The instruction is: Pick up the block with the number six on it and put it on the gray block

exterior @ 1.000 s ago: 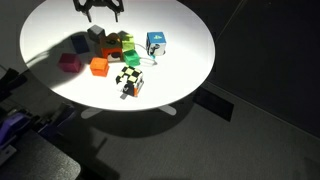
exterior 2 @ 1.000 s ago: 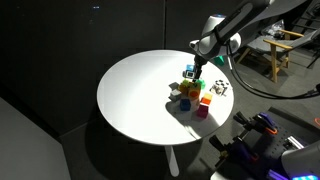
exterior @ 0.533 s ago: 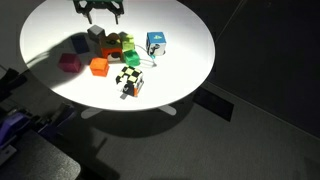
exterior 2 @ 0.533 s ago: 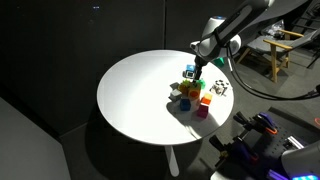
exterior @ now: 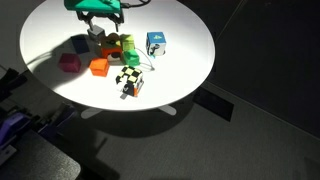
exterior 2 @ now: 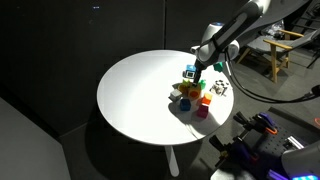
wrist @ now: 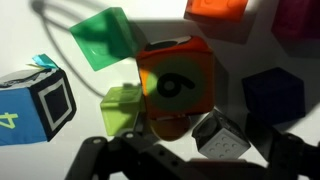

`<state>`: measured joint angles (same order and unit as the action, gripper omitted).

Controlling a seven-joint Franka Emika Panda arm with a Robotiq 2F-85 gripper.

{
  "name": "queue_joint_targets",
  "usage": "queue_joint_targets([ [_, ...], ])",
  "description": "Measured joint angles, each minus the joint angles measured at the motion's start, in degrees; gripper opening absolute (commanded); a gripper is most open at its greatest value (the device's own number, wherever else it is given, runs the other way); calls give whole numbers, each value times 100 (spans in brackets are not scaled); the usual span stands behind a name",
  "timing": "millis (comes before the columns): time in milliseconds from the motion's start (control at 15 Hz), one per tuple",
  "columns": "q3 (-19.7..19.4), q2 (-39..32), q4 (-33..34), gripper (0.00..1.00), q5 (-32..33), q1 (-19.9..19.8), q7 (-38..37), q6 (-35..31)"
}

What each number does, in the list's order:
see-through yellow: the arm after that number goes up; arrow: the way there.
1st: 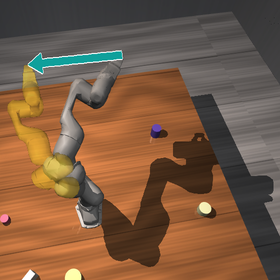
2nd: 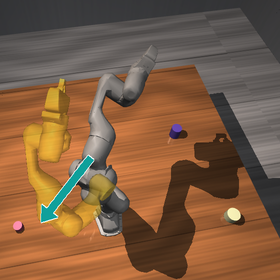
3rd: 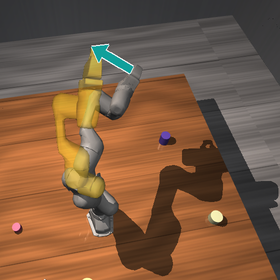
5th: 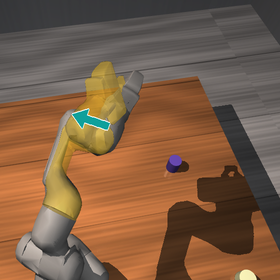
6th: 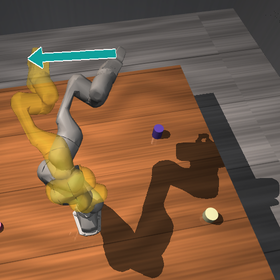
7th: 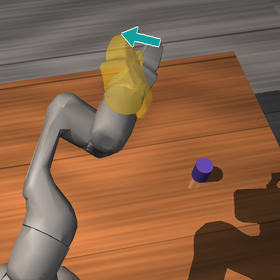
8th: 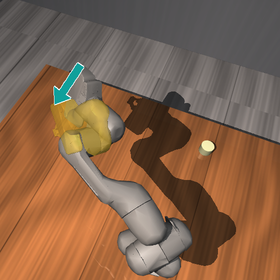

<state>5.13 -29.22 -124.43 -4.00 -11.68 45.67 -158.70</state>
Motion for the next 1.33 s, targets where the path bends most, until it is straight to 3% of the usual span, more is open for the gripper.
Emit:
queue_joint_targets([
  [1333, 37, -807, 535, 100, 0, -128, -122, -166],
])
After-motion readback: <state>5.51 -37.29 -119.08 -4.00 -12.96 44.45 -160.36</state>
